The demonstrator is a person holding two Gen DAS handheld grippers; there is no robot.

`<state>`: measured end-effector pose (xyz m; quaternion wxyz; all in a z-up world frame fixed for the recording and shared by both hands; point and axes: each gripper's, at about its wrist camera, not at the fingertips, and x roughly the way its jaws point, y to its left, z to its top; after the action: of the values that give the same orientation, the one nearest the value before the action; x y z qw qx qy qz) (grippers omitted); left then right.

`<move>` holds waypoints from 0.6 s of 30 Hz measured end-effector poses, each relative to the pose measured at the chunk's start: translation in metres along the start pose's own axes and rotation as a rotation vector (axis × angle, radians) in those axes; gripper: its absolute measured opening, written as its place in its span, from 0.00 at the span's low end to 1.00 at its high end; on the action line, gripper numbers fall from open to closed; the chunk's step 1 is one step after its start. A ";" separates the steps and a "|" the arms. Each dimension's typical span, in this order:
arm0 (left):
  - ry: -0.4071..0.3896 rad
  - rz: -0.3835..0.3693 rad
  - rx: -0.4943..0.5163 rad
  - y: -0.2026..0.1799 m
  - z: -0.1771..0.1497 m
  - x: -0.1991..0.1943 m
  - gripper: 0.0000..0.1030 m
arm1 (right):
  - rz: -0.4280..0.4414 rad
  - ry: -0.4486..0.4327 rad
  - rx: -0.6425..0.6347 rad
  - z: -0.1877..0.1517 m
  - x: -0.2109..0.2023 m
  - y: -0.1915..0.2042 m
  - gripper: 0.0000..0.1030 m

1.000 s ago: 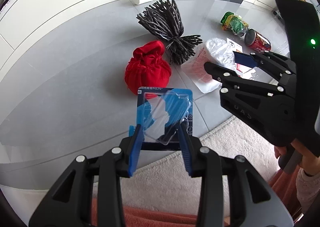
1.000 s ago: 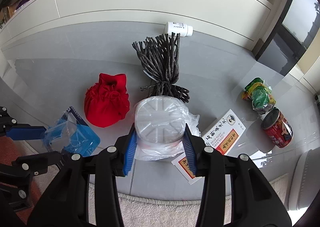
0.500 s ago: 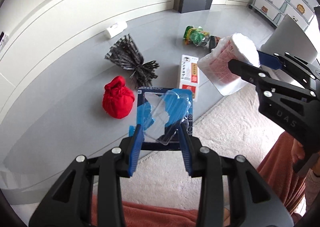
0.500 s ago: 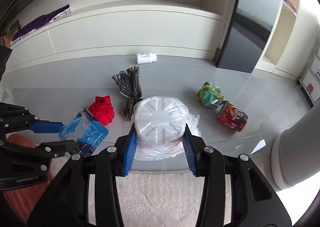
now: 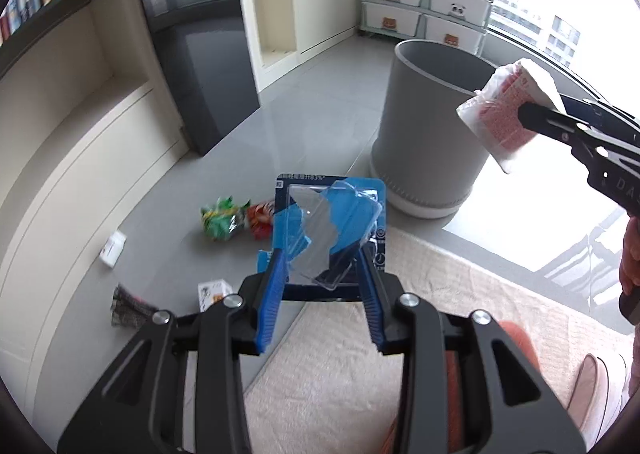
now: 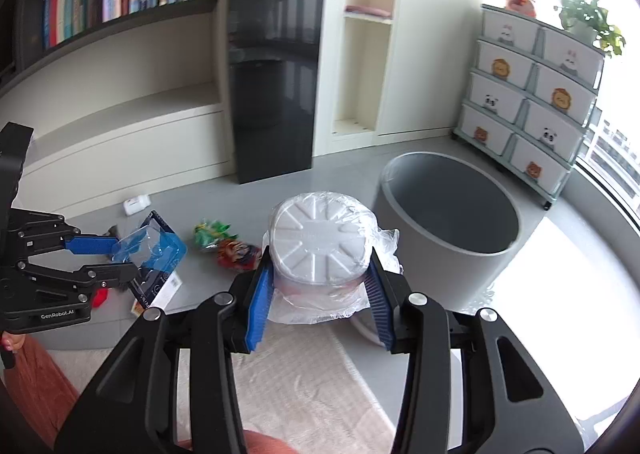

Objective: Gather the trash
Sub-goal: 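Carry the blister pack and container to the grey bin and release both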

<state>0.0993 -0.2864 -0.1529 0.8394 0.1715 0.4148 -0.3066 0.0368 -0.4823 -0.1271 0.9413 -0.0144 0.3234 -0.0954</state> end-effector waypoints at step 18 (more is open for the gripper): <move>-0.105 -0.134 0.222 -0.131 0.178 0.064 0.36 | -0.152 -0.059 0.085 0.082 0.046 -0.160 0.41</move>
<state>0.1484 -0.5053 -0.1019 0.8134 0.2190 0.3444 -0.4145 0.0949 -0.6506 -0.0760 0.9402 -0.0018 0.2893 -0.1798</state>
